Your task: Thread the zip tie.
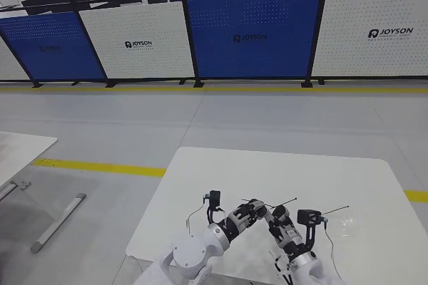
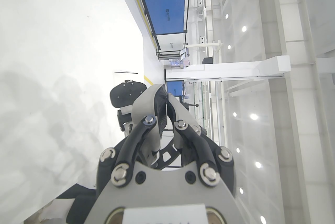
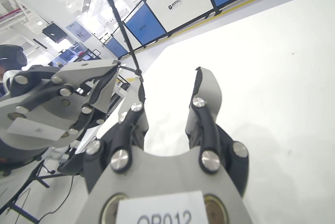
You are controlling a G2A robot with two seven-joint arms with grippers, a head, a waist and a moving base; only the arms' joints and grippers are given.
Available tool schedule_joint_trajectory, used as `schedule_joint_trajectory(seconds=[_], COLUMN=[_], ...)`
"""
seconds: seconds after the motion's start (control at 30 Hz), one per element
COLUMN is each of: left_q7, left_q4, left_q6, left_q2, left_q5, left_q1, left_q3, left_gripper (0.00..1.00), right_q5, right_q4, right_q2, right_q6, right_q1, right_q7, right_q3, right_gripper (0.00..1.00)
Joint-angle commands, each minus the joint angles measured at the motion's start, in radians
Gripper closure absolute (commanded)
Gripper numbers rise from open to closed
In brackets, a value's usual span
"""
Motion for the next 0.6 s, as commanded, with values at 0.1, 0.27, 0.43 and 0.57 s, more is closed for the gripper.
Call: schedule_joint_trajectory(seconds=[0.1,0.27,0.43,0.57], left_q7=[0.005,0.047,0.083,0.087], left_q4=[0.004,0.005,0.009,0.013], left_q6=[-0.003,-0.025,-0.027,-0.024], left_q2=[0.001,-0.001,-0.005,-0.006], left_q5=[0.008,0.034,0.054,0.070], left_q1=[0.000,0.004,0.002,-0.001], left_q3=[0.001,0.010,0.024,0.036], left_gripper=[1.00,1.00,1.00,1.00], right_q5=[-0.007,-0.015,-0.020,-0.015], right_q4=[-0.003,-0.004,-0.010,-0.022], right_q2=[-0.001,-0.002,-0.001,0.000], right_q6=[0.005,0.009,0.003,-0.006], right_q1=[0.000,0.000,-0.007,-0.018], right_q7=[-0.004,0.002,-0.001,-0.011], right_q3=[-0.003,-0.005,-0.005,0.005], right_gripper=[0.65,0.65,0.65,0.71])
